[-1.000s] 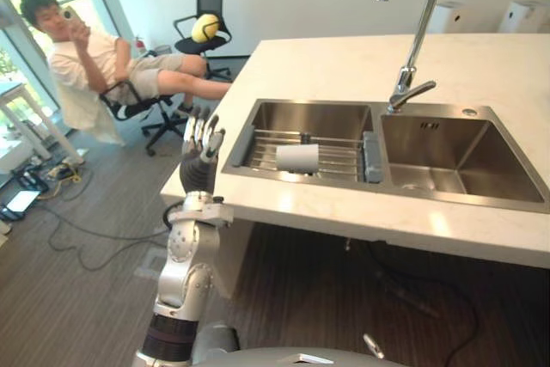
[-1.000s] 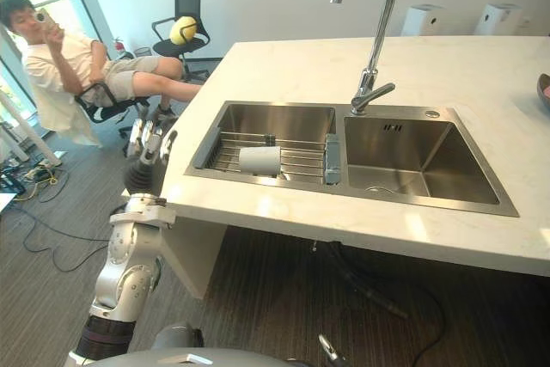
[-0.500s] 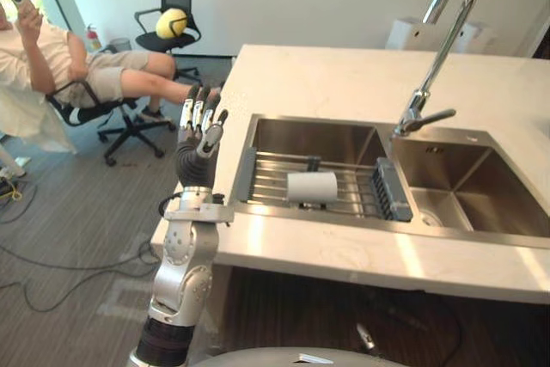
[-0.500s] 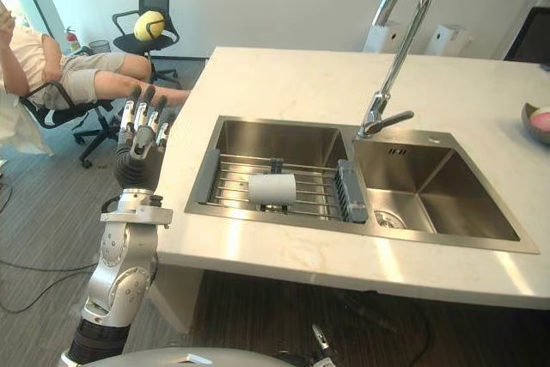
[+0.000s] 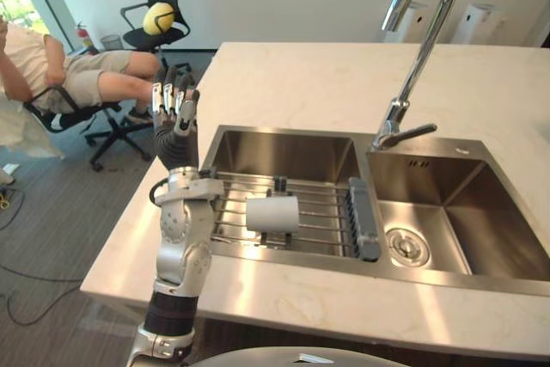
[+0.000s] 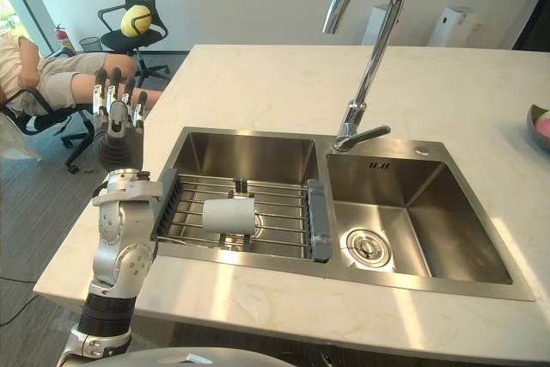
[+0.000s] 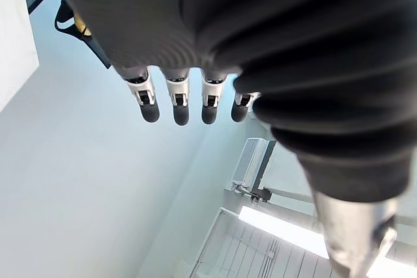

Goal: Walk over to the sink, pick up the cup, carry it to the dishwasher, place the cup inside the dishwasher, then close the dishwasher door

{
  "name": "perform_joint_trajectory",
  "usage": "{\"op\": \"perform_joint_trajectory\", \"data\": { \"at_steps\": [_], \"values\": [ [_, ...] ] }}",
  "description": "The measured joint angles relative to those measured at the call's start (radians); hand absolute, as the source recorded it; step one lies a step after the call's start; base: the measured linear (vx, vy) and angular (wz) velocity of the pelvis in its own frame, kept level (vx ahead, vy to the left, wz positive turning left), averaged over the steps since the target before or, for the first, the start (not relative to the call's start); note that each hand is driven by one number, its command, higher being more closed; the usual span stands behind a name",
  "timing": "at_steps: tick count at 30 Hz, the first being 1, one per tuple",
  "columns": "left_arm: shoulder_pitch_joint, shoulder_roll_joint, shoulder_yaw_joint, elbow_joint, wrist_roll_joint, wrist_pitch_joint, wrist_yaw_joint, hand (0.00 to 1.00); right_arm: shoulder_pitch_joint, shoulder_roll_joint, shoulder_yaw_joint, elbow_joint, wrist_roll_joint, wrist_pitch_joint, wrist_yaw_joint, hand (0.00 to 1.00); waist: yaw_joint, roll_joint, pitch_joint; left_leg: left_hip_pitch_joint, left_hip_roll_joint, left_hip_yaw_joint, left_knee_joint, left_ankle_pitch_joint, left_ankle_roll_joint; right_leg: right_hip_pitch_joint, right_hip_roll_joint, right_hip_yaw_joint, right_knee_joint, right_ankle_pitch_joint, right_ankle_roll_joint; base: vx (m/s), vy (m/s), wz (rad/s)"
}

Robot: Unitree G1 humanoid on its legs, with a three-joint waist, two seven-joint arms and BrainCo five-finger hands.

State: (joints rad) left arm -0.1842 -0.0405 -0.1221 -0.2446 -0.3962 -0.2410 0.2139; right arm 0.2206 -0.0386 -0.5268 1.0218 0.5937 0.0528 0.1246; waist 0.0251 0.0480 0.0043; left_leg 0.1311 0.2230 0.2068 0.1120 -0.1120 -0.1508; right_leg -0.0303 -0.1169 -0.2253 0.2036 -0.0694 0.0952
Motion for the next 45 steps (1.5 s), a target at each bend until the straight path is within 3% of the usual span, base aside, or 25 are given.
{"op": "perform_joint_trajectory", "data": {
  "at_steps": [1,3,8,10,21,28,34,37,45],
  "values": [
    [0.000,0.001,-0.003,0.000,0.040,0.008,-0.004,0.00,-0.001,0.003,-0.005,0.000,0.002,0.001,0.002,0.00,0.000,-0.003,-0.001,0.000,-0.001,0.008,-0.001,0.000,0.000,0.000,0.001,0.002,-0.007,0.004,0.001,0.02,-0.009,-0.10],
    [0.001,0.012,-0.026,0.001,0.201,0.067,-0.036,0.00,0.000,0.015,-0.024,0.000,0.007,0.000,0.005,0.00,0.003,-0.009,-0.004,0.001,-0.006,0.025,-0.026,0.000,0.000,-0.003,0.002,0.007,-0.045,0.024,0.006,-0.04,0.051,-0.08],
    [0.001,0.130,-0.140,0.080,0.467,0.146,-0.120,0.00,0.000,0.031,-0.035,-0.003,0.008,0.015,0.009,0.00,0.001,-0.034,-0.005,-0.004,-0.029,0.053,-0.042,0.001,0.006,0.029,-0.007,0.019,-0.160,0.103,0.020,-0.04,0.067,-0.10],
    [0.001,0.180,-0.161,0.098,0.563,0.152,-0.126,0.00,0.000,0.030,-0.036,-0.003,0.013,0.017,0.022,0.00,-0.002,-0.039,-0.005,-0.009,-0.047,0.054,-0.043,0.002,0.017,0.040,-0.023,0.019,-0.194,0.127,0.030,-0.03,0.053,0.01],
    [-0.032,0.294,-0.252,0.094,0.787,0.141,-0.106,0.00,0.001,0.000,-0.036,0.016,0.087,0.030,0.045,0.00,-0.002,-0.029,-0.002,-0.038,-0.089,0.036,-0.044,0.003,0.036,0.064,-0.057,-0.001,-0.259,0.172,0.047,-0.02,0.021,0.06],
    [-0.085,0.335,-0.342,0.100,0.833,0.108,-0.100,0.00,-0.003,-0.006,-0.036,0.017,0.118,0.036,0.045,0.00,-0.016,-0.027,-0.001,-0.042,-0.093,0.035,-0.047,0.003,0.036,0.061,-0.058,0.000,-0.261,0.173,0.048,0.00,0.000,0.00],
    [-0.124,0.371,-0.446,0.131,0.831,0.097,-0.180,0.00,-0.010,-0.011,-0.041,0.017,0.127,0.040,0.048,0.00,-0.029,-0.015,0.003,-0.041,-0.097,0.044,-0.060,0.008,0.037,0.047,-0.057,0.023,-0.260,0.174,0.048,-0.01,-0.003,-0.05],
    [-0.148,0.399,-0.500,0.191,0.829,0.114,-0.223,0.00,-0.022,-0.011,-0.054,0.018,0.127,0.041,0.049,0.00,-0.043,-0.010,0.007,-0.042,-0.098,0.052,-0.063,0.009,0.037,0.039,-0.056,0.033,-0.260,0.176,0.048,-0.01,-0.007,-0.09],
    [-0.149,0.460,-0.557,0.280,0.811,0.148,-0.226,0.00,-0.048,-0.013,-0.075,0.019,0.142,0.053,0.049,0.00,-0.066,-0.003,0.020,-0.011,-0.103,0.078,-0.086,0.009,0.036,0.047,-0.052,0.053,-0.284,0.193,0.044,-0.02,-0.009,-0.12]
  ]
}}
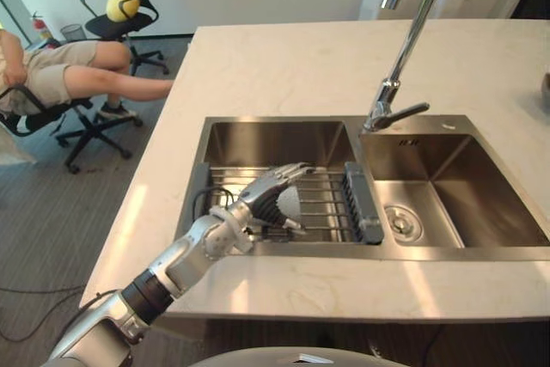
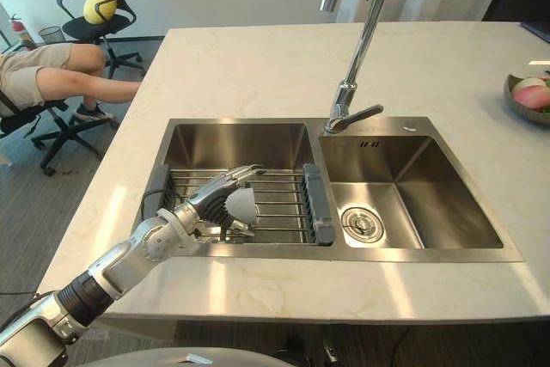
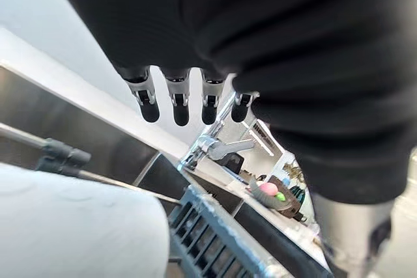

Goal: Walk over to the sink, pick up the cup, carry it to the dishwasher, place the cup inside the dishwasher, then close the dishwasher door

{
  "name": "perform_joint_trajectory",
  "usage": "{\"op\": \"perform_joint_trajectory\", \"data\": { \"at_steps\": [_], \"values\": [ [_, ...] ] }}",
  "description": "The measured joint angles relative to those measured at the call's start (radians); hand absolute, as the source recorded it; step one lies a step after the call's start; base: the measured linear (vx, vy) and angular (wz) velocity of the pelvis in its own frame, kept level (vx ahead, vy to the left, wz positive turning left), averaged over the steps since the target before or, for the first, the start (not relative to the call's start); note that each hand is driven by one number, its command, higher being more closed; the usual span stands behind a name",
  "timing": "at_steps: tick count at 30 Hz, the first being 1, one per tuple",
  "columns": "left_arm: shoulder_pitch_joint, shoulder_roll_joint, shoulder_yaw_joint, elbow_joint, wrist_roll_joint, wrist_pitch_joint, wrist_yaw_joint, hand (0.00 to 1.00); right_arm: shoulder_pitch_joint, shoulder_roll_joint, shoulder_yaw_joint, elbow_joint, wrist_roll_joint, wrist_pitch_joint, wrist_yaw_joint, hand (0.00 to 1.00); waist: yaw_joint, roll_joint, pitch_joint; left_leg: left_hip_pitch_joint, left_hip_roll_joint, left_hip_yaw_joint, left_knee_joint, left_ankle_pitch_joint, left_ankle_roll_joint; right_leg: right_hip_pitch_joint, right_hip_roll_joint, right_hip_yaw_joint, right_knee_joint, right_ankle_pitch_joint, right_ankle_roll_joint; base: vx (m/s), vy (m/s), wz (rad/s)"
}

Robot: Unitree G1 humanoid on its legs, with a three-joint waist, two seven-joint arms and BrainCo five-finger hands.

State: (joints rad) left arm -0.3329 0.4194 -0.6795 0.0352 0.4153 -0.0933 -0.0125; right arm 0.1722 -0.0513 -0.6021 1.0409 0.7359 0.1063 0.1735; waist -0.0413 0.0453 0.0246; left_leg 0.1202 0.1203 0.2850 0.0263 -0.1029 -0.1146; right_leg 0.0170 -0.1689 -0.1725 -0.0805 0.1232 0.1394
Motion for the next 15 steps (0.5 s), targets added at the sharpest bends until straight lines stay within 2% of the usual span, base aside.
{"op": "perform_joint_trajectory", "data": {
  "at_steps": [8,15],
  "values": [
    [0.004,0.016,0.001,0.083,0.002,-0.001,0.078,0.00,-0.013,-0.002,0.001,-0.001,0.017,0.007,0.010,0.00,-0.011,0.003,0.018,0.022,0.000,0.015,-0.014,0.000,-0.001,0.001,0.002,0.006,0.000,-0.001,-0.001,-0.01,-0.008,-0.04],
    [0.014,0.011,0.015,0.144,0.060,0.005,0.150,0.00,-0.026,-0.018,0.039,-0.002,0.025,0.013,0.024,0.00,-0.018,0.001,0.043,0.037,-0.001,0.019,-0.014,-0.004,0.000,0.014,0.002,0.006,-0.001,-0.001,-0.001,-0.02,-0.010,-0.01]
  ]
}}
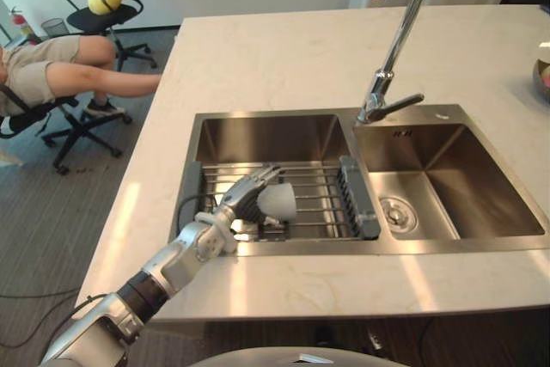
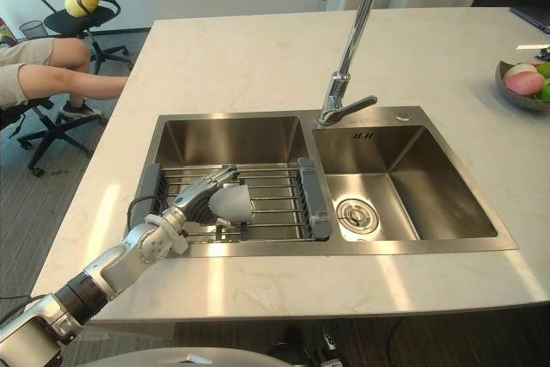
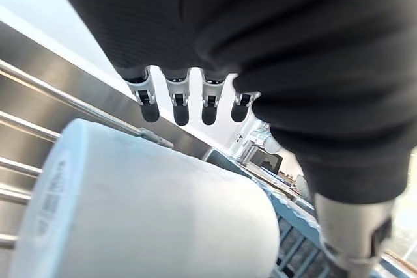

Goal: Walk over to the sink, pick up the cup, carry it to the dishwasher, place the cup inside the dishwasher, then close the dishwasher door

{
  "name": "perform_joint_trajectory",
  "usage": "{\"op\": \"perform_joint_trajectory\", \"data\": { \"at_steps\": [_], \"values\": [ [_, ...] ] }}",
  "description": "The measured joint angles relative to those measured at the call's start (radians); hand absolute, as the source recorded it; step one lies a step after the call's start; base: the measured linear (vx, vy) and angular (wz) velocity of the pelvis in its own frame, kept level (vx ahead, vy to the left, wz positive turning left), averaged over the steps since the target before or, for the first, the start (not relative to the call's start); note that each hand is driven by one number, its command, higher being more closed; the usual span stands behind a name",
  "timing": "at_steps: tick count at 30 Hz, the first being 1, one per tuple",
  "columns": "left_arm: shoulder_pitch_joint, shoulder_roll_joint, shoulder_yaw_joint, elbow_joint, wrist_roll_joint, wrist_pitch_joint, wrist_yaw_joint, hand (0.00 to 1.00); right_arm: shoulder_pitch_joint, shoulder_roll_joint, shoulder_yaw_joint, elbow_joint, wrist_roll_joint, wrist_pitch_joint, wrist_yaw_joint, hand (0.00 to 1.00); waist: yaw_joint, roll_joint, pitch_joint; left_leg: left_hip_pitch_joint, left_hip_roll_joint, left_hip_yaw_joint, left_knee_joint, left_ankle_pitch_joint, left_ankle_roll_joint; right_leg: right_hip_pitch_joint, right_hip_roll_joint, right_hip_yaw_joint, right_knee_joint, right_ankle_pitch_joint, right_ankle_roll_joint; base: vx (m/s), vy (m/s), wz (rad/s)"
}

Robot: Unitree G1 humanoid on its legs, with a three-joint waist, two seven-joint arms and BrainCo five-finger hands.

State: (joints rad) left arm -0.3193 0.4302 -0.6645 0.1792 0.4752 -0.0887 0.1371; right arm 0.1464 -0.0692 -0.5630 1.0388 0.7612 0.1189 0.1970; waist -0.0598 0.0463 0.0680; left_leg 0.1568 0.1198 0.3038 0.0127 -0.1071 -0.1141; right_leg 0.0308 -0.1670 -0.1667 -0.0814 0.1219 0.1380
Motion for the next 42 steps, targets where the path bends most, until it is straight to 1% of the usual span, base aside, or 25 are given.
{"op": "perform_joint_trajectory", "data": {
  "at_steps": [1,5,12,14,17,19,21,24,25,26,28,32,33,34,36,37,38,39,40,42],
  "values": [
    [0.000,-0.001,0.003,0.008,0.002,0.001,0.010,0.00,0.000,-0.004,0.003,0.000,0.000,0.000,0.000,0.00,0.000,0.001,0.001,0.000,0.000,0.000,0.000,0.000,0.000,0.000,0.000,0.000,0.000,0.000,0.000,-0.04,-0.021,0.00],
    [0.000,-0.016,0.030,0.033,0.035,-0.002,0.008,0.00,-0.001,-0.006,0.013,0.000,0.001,0.000,0.002,0.00,0.000,0.001,0.001,0.001,0.000,0.003,0.000,0.000,0.000,0.001,0.000,0.000,-0.001,0.000,0.000,-0.03,-0.013,0.00],
    [-0.005,-0.020,0.036,0.038,0.078,0.006,-0.061,0.00,0.000,-0.013,0.048,-0.001,0.021,0.000,0.005,0.00,-0.008,0.001,0.000,0.006,0.001,0.009,-0.001,0.000,0.000,0.003,0.000,0.004,-0.005,0.000,0.000,-0.03,-0.017,-0.02],
    [-0.010,-0.020,0.032,0.045,0.078,0.015,-0.077,0.00,0.001,-0.013,0.051,0.000,0.021,-0.001,0.004,0.00,-0.013,0.002,0.000,0.012,0.001,0.013,-0.002,0.000,-0.001,0.006,0.001,0.007,-0.006,0.000,0.000,-0.04,-0.018,-0.06],
    [-0.013,-0.021,0.022,0.063,0.081,0.047,-0.095,0.00,0.010,-0.014,0.091,-0.001,0.021,-0.010,-0.002,0.00,-0.020,-0.001,-0.001,0.022,0.000,0.026,-0.015,0.000,-0.002,0.007,0.003,0.021,-0.006,0.000,0.000,-0.07,-0.022,-0.14],
    [-0.021,-0.022,0.014,0.081,0.103,0.071,-0.108,0.00,0.014,-0.018,0.112,-0.001,0.021,-0.026,-0.012,0.00,-0.031,0.006,-0.006,0.021,-0.001,0.027,-0.016,-0.001,-0.002,0.003,0.003,0.025,-0.006,0.000,0.001,-0.03,-0.018,-0.05],
    [-0.037,-0.033,0.014,0.113,0.122,0.083,-0.118,0.00,0.015,-0.021,0.136,-0.001,0.022,-0.037,-0.027,0.00,-0.038,0.009,-0.005,0.020,0.001,0.028,-0.016,-0.002,-0.004,0.000,0.006,0.028,-0.006,0.000,0.001,-0.03,-0.026,-0.06],
    [-0.044,-0.038,0.015,0.148,0.145,0.099,-0.123,0.00,0.016,-0.021,0.168,-0.001,0.023,-0.048,-0.034,0.00,-0.049,0.008,-0.005,0.021,0.008,0.035,-0.016,-0.004,-0.009,-0.004,0.015,0.037,-0.006,-0.001,0.001,-0.02,-0.032,-0.09],
    [-0.044,-0.038,0.015,0.153,0.159,0.117,-0.123,0.00,0.015,-0.021,0.172,-0.001,0.023,-0.051,-0.034,0.00,-0.050,0.009,-0.005,0.021,0.010,0.044,-0.016,-0.005,-0.011,-0.010,0.019,0.044,-0.006,-0.001,0.001,-0.01,-0.027,-0.15],
    [-0.043,-0.039,0.014,0.162,0.159,0.125,-0.118,0.00,0.015,-0.021,0.176,-0.001,0.023,-0.051,-0.035,0.00,-0.051,0.010,-0.005,0.020,0.011,0.048,-0.016,-0.006,-0.011,-0.013,0.020,0.047,-0.006,-0.001,0.001,0.00,-0.019,-0.15],
    [-0.042,-0.051,0.019,0.162,0.160,0.133,-0.106,0.00,0.017,-0.021,0.181,0.000,0.024,-0.054,-0.037,0.00,-0.050,0.010,-0.005,0.022,0.011,0.050,-0.016,-0.007,-0.011,-0.016,0.020,0.048,-0.001,0.000,0.001,0.01,-0.010,-0.03],
    [-0.042,-0.062,0.031,0.166,0.188,0.140,-0.111,0.00,0.011,-0.021,0.206,-0.001,0.027,-0.056,-0.056,0.00,-0.050,0.008,-0.004,0.023,0.010,0.050,-0.015,-0.007,-0.011,-0.014,0.019,0.048,-0.001,0.000,0.001,-0.02,-0.012,0.00],
    [-0.042,-0.070,0.036,0.167,0.196,0.149,-0.120,1.00,0.011,-0.021,0.207,-0.001,0.028,-0.056,-0.057,0.00,-0.050,0.007,-0.004,0.021,0.010,0.050,-0.015,-0.007,-0.011,-0.013,0.019,0.048,-0.004,0.000,0.001,-0.07,-0.030,0.00],
    [-0.042,-0.074,0.037,0.168,0.197,0.156,-0.124,1.00,0.011,-0.021,0.208,-0.001,0.029,-0.056,-0.059,0.00,-0.050,0.007,-0.004,0.021,0.010,0.050,-0.014,-0.007,-0.011,-0.012,0.019,0.048,-0.006,0.000,0.001,-0.08,-0.033,0.01],
    [-0.043,-0.096,0.053,0.178,0.206,0.168,-0.168,1.00,0.012,-0.022,0.212,-0.001,0.035,-0.056,-0.077,0.00,-0.050,0.004,-0.002,0.022,0.010,0.049,-0.013,-0.007,-0.011,-0.010,0.018,0.047,-0.006,0.000,0.001,-0.07,-0.031,0.01],
    [-0.044,-0.099,0.057,0.179,0.209,0.170,-0.179,1.00,0.012,-0.023,0.216,-0.001,0.036,-0.056,-0.078,0.00,-0.050,0.005,-0.003,0.022,0.010,0.049,-0.013,-0.007,-0.011,-0.010,0.018,0.047,-0.006,0.000,0.001,-0.06,-0.035,0.00],
    [-0.053,-0.099,0.061,0.181,0.220,0.176,-0.211,1.00,0.013,-0.027,0.230,-0.001,0.036,-0.055,-0.078,0.00,-0.050,0.007,-0.004,0.022,0.010,0.048,-0.013,-0.007,-0.011,-0.010,0.018,0.047,-0.006,0.000,0.001,-0.05,-0.030,0.00],
    [-0.057,-0.099,0.066,0.184,0.230,0.176,-0.224,1.00,0.013,-0.030,0.234,-0.001,0.036,-0.054,-0.079,0.00,-0.050,0.008,-0.004,0.021,0.010,0.048,-0.013,-0.007,-0.011,-0.011,0.018,0.047,-0.006,0.000,0.001,-0.08,-0.043,-0.01],
    [-0.063,-0.098,0.073,0.187,0.242,0.177,-0.254,1.00,0.013,-0.039,0.244,-0.001,0.037,-0.053,-0.080,0.00,-0.050,0.008,-0.004,0.019,0.010,0.048,-0.013,-0.006,-0.012,-0.013,0.018,0.048,-0.006,0.000,0.001,-0.06,-0.032,-0.01],
    [-0.073,-0.098,0.073,0.188,0.262,0.180,-0.279,1.00,0.013,-0.039,0.245,-0.001,0.037,-0.053,-0.086,0.00,-0.050,0.008,-0.004,0.017,0.010,0.048,-0.013,-0.005,-0.012,-0.016,0.018,0.049,-0.006,0.000,0.001,-0.05,-0.027,0.00]
  ]
}}
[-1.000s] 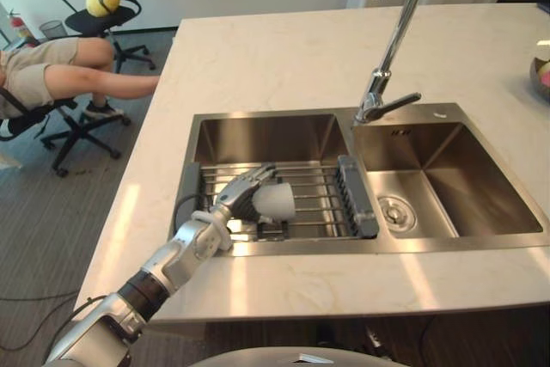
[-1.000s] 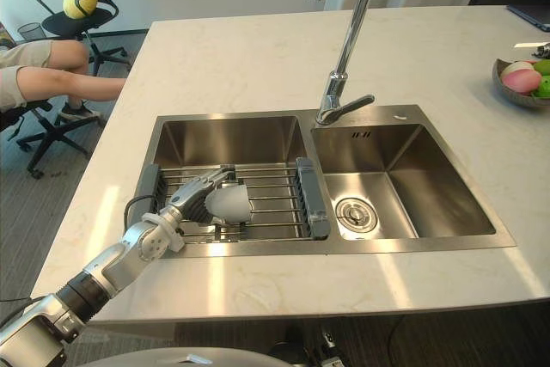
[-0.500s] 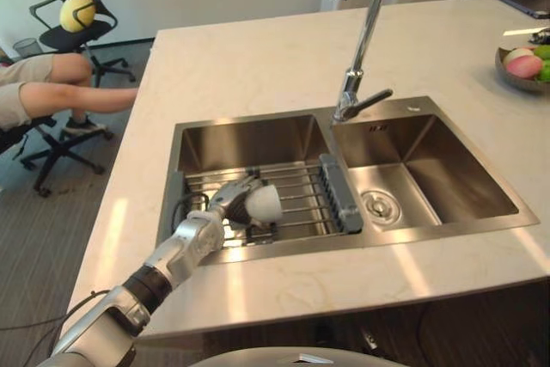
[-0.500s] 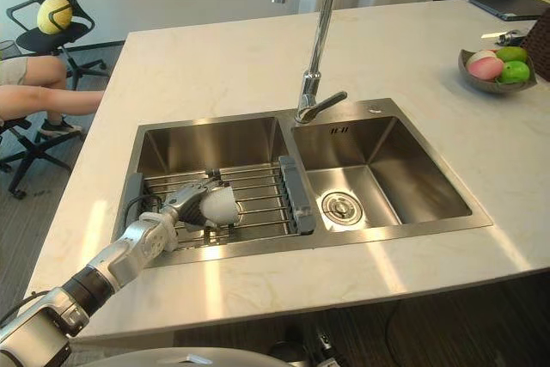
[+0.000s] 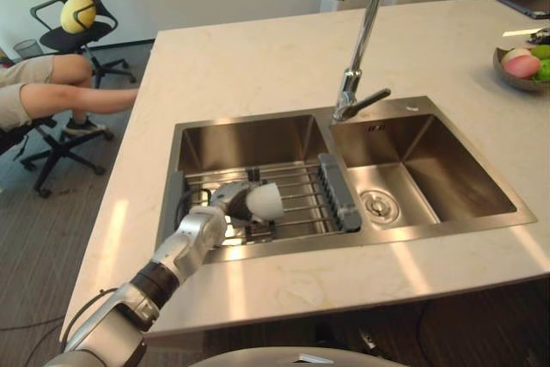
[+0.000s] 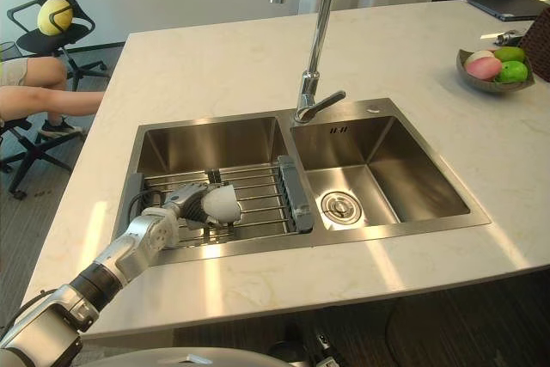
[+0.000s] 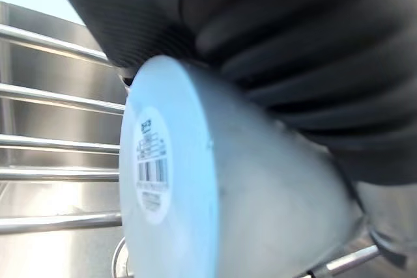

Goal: Walk over to the sink, pick up the cup, carry it to the dishwasher, place the cup inside the dishwasher, then close the dishwasher door

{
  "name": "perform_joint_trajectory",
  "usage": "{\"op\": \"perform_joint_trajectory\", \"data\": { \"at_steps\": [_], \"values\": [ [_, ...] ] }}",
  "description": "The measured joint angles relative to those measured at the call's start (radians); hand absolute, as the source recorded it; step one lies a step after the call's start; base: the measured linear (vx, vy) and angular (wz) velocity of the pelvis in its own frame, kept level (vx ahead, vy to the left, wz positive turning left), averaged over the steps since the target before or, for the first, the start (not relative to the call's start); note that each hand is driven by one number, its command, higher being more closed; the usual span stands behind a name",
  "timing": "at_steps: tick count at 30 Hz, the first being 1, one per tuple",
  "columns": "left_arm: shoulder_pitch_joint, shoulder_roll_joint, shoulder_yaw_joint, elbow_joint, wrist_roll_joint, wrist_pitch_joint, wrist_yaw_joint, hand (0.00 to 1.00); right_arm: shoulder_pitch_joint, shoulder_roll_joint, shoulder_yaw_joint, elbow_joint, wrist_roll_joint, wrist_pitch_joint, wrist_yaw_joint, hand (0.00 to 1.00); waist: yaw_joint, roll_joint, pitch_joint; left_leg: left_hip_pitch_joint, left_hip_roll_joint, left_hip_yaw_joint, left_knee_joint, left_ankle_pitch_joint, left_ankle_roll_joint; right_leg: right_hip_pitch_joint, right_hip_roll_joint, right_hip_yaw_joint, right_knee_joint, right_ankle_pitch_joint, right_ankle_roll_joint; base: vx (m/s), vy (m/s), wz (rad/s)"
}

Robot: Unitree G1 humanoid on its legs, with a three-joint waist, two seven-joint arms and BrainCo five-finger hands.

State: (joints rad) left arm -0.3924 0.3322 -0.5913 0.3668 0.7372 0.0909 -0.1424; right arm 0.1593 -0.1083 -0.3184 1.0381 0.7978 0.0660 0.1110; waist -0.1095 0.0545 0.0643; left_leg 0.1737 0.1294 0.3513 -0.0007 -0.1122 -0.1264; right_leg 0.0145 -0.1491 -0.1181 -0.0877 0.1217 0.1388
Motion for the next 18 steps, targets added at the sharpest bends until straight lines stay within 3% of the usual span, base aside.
{"op": "perform_joint_trajectory", "data": {
  "at_steps": [3,5,7,9,12,14,15,16,18],
  "values": [
    [-0.022,0.004,-0.001,0.011,0.012,-0.026,-0.013,1.00,0.001,-0.001,0.000,0.001,0.000,0.000,-0.013,0.00,-0.001,0.004,0.001,-0.003,-0.001,-0.003,0.000,0.001,0.000,-0.001,0.000,0.000,0.000,0.000,0.000,-0.02,-0.016,0.02],
    [-0.025,0.012,-0.010,0.039,0.010,-0.083,0.039,1.00,0.003,-0.004,0.001,0.001,0.000,-0.001,-0.012,0.00,-0.004,0.007,0.001,-0.008,-0.002,-0.013,0.000,0.002,0.001,-0.002,-0.001,-0.001,0.001,0.001,0.001,-0.01,-0.020,0.12],
    [-0.025,0.045,-0.065,0.059,0.001,-0.195,0.178,1.00,0.001,-0.008,0.002,0.001,0.000,-0.002,-0.011,0.00,-0.008,0.013,0.000,-0.020,-0.003,-0.022,0.001,0.004,0.002,-0.008,-0.003,-0.006,0.004,0.001,0.001,0.00,-0.017,0.11],
    [-0.026,0.076,-0.115,0.054,-0.017,-0.258,0.286,1.00,-0.004,-0.012,0.004,0.002,0.000,-0.003,-0.008,0.00,-0.019,0.026,0.001,-0.021,-0.004,-0.024,0.000,0.005,0.002,-0.014,-0.003,-0.011,0.007,0.001,0.001,0.00,0.000,0.00],
    [-0.025,0.112,-0.127,0.036,-0.029,-0.319,0.385,1.00,-0.009,-0.021,0.023,0.001,0.001,-0.006,-0.002,0.00,-0.038,0.034,0.010,-0.034,-0.006,-0.042,0.000,0.007,0.005,-0.015,-0.007,-0.032,0.007,0.000,0.001,0.00,-0.024,0.13],
    [-0.021,0.161,-0.107,0.008,-0.030,-0.378,0.481,1.00,-0.006,-0.024,0.025,0.001,0.003,-0.004,0.000,0.00,-0.032,0.033,0.013,-0.037,-0.005,-0.054,0.000,0.009,0.006,-0.014,-0.007,-0.040,0.007,0.000,0.000,0.01,-0.023,0.14],
    [-0.012,0.215,-0.082,-0.053,-0.031,-0.446,0.574,1.00,-0.004,-0.027,0.036,0.001,0.015,-0.002,0.005,0.00,-0.025,0.033,0.013,-0.043,-0.006,-0.065,0.002,0.012,0.008,-0.011,-0.010,-0.051,0.008,0.000,0.000,-0.02,-0.018,0.21],
    [-0.010,0.241,-0.065,-0.102,-0.031,-0.479,0.621,1.00,-0.003,-0.027,0.036,0.001,0.023,-0.001,0.012,0.00,-0.021,0.033,0.013,-0.055,-0.007,-0.076,0.007,0.012,0.009,-0.008,-0.013,-0.058,0.008,-0.001,0.001,-0.03,-0.016,0.43],
    [-0.009,0.288,0.025,-0.330,-0.042,-0.561,0.768,1.00,0.009,-0.027,0.029,0.003,0.023,0.003,0.016,0.00,0.014,0.028,0.015,-0.067,-0.016,-0.112,0.020,0.015,0.013,0.004,-0.028,-0.086,0.008,-0.008,0.007,-0.04,-0.008,0.50]
  ]
}}
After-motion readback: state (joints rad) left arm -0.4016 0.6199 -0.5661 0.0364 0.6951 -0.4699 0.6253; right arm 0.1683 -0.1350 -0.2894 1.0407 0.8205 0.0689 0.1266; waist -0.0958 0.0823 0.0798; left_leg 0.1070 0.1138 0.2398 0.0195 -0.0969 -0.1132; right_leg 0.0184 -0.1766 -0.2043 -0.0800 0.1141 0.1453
